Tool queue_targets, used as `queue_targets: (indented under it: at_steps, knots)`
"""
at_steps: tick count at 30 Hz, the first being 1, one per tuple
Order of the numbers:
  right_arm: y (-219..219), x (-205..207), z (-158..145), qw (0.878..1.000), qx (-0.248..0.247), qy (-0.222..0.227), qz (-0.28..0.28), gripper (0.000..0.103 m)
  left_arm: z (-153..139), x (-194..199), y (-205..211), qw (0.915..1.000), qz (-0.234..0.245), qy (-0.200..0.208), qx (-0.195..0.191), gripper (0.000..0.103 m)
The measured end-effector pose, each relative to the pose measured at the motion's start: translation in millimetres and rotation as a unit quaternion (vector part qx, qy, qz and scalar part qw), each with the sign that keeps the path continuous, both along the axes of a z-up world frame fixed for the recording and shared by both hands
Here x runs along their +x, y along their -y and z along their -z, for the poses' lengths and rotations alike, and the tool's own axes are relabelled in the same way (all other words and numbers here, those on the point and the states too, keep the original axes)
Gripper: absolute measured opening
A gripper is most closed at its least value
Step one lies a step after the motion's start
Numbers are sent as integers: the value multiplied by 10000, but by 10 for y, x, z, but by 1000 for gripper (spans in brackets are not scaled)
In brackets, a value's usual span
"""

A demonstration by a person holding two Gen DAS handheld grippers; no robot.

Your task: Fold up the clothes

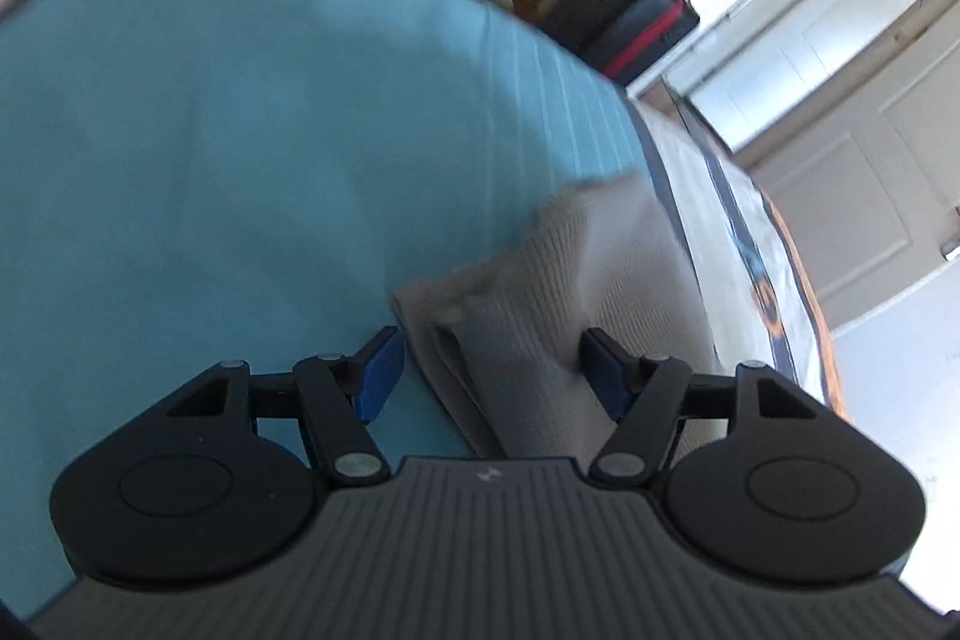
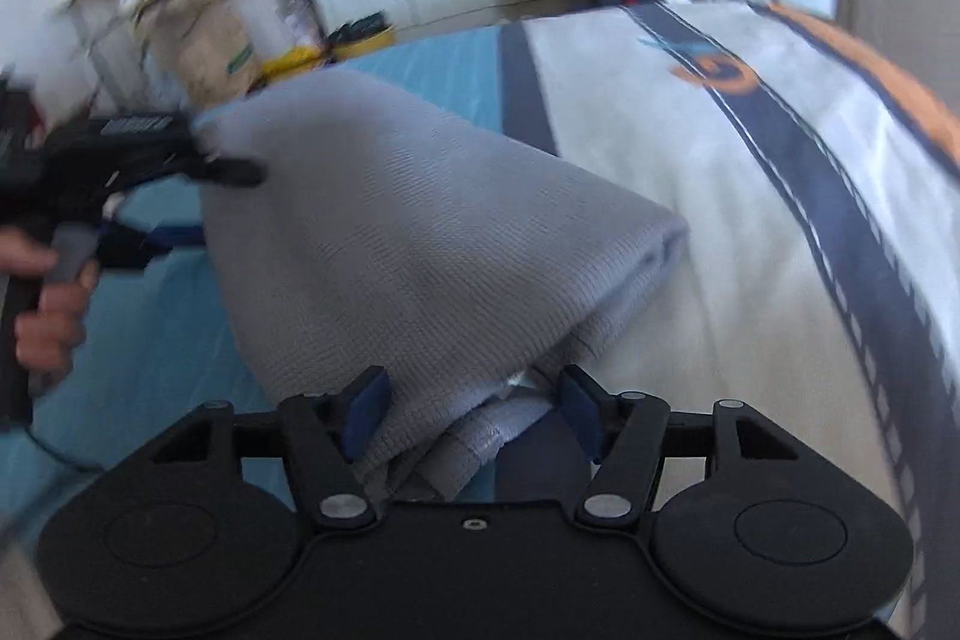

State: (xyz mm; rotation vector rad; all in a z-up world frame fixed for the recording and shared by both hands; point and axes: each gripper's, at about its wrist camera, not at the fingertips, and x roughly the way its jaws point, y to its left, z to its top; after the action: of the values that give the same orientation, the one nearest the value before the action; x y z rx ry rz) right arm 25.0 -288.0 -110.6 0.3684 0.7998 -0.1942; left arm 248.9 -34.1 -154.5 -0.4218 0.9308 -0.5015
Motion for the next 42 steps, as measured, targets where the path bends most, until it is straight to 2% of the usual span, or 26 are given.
queue_targets:
  at_steps: [3, 6, 9, 10, 12, 13, 14, 15, 16, 17, 18, 19, 20, 23, 24, 26, 28, 30, 33, 34, 35, 36, 38, 39, 40, 42]
  knots:
    - [174, -191, -59, 9979, 624, 29, 160, 67, -152, -71, -68, 9989, -123, 417, 167, 64]
    - [331, -370, -70, 9900, 1343, 216, 377, 68, -157, -92, -35, 9995, 69, 306, 104, 65]
    - [530, -380, 153, 9671, 2478, 338, 472, 69, -110, -17, 64, 9977, 65, 135, 657, 75]
    - [566, -373, 249, 9560, 2861, 381, 520, 70, -65, 4, 52, 9983, 11, 61, 576, 77]
    - [589, -375, 374, 9374, 3376, 567, 645, 76, 45, 76, -15, 9996, -112, -261, 23, 78]
    - [573, -376, 399, 9313, 3518, 674, 661, 82, 101, 111, -48, 9987, -170, -416, -249, 80]
    - [555, -346, 407, 9282, 3582, 773, 639, 83, 156, 141, -73, 9978, -169, -478, -433, 80]
    - [532, -297, 402, 9300, 3518, 873, 614, 83, 192, 167, -80, 9971, -77, -489, -579, 79]
    - [489, -243, 379, 9384, 3257, 1010, 556, 76, 203, 175, -99, 9949, 2, -470, -887, 56]
    - [401, -209, 321, 9561, 2660, 1144, 441, 48, 214, 182, -118, 9918, 82, -450, -1195, 31]
    - [313, -176, 264, 9698, 2053, 1274, 324, 34, 221, 186, -133, 9880, 161, -425, -1477, 29]
    - [231, -149, 204, 9788, 1479, 1401, 214, 27, 142, 130, -103, 9902, 236, -316, -1340, 25]
    - [196, -173, 125, 9797, 1262, 1548, 178, 23, 64, 74, -73, 9920, 310, -207, -1203, 23]
    - [256, -246, -137, 9806, 915, 1697, 339, 20, -170, -94, 18, 9954, 533, 120, -790, 20]
    - [269, -282, -223, 9823, 648, 1702, 435, 20, -249, -153, 47, 9957, 611, 233, -662, 20]
    - [316, -297, -320, 9874, 82, 1505, 486, 20, -372, -382, 36, 9916, 858, 574, -774, 20]
    - [394, -308, -277, 9910, -95, 1191, 611, 20, -439, -522, 85, 9906, 992, 703, -634, 20]
    - [428, -299, -190, 9919, -44, 1033, 734, 21, -449, -569, 74, 9922, 936, 750, -352, 21]
    - [513, -311, -127, 9912, 174, 935, 921, 24, -381, -460, 11, 9950, 728, 610, -319, 28]
    - [547, -320, -116, 9905, 266, 921, 983, 24, -357, -419, -12, 9957, 668, 551, -324, 34]
    - [591, -338, -110, 9897, 366, 903, 1045, 26, -331, -378, -25, 9952, 717, 437, -498, 42]
    - [656, -333, -96, 9882, 534, 883, 1130, 29, -304, -339, -37, 9943, 764, 324, -677, 44]
    - [786, -341, -13, 9818, 1001, 854, 1368, 48, -245, -300, -67, 9901, 777, 140, -1164, 46]
    - [843, -341, 73, 9770, 1285, 832, 1486, 52, -222, -278, -20, 9884, 817, 87, -1278, 49]
    - [906, -373, 132, 9699, 1629, 832, 1604, 57, -218, -285, 5, 9889, 864, 55, -1211, 52]
    - [1036, -435, 271, 9484, 2458, 975, 1751, 57, -182, -287, 98, 9949, 878, 120, -484, 53]
